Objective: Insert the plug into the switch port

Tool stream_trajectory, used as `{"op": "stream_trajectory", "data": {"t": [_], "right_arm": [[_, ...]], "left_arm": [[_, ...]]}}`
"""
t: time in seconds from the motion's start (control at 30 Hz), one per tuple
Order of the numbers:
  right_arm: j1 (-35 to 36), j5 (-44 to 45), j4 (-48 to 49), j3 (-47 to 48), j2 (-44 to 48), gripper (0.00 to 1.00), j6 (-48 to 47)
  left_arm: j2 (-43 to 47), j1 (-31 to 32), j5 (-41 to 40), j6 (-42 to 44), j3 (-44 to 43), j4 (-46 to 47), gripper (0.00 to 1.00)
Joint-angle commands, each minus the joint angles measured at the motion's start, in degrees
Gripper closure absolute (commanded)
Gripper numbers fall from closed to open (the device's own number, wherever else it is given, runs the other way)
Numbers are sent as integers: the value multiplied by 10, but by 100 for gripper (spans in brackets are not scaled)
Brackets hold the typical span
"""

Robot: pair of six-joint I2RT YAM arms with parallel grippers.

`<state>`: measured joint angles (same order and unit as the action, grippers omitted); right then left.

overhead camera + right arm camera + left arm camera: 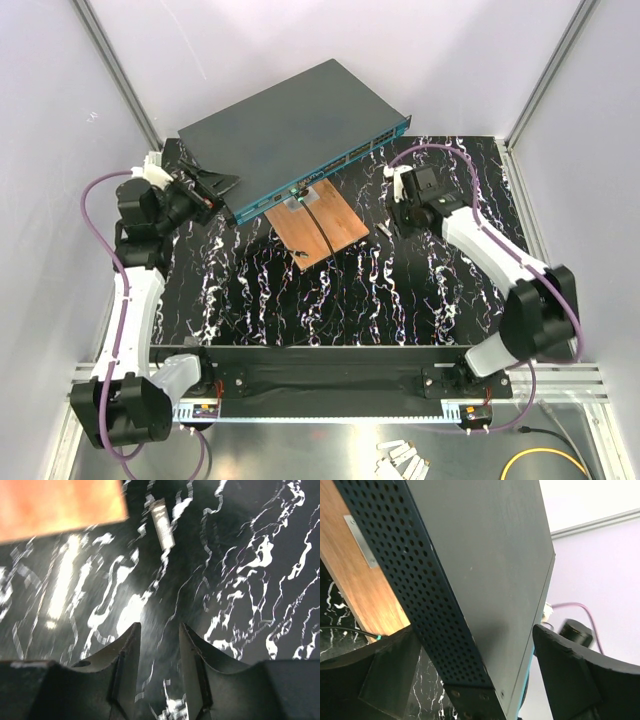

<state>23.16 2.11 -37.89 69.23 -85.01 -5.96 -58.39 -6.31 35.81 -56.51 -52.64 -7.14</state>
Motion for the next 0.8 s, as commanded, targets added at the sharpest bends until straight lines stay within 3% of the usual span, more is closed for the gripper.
{"op": "stream_trajectory", "data": {"t": [0.0, 0.33, 0.77], "right_arm": [[-10, 52, 100, -1, -42, 57, 55], [-11, 41, 159, 39, -194, 59, 89], [-11, 66, 160, 92, -277, 59, 62]], "left_arm": [[28, -22, 14, 30, -57, 70, 4], [28, -41, 30, 54, -104, 70, 1], [17, -41, 33, 44, -98, 70, 1]]}}
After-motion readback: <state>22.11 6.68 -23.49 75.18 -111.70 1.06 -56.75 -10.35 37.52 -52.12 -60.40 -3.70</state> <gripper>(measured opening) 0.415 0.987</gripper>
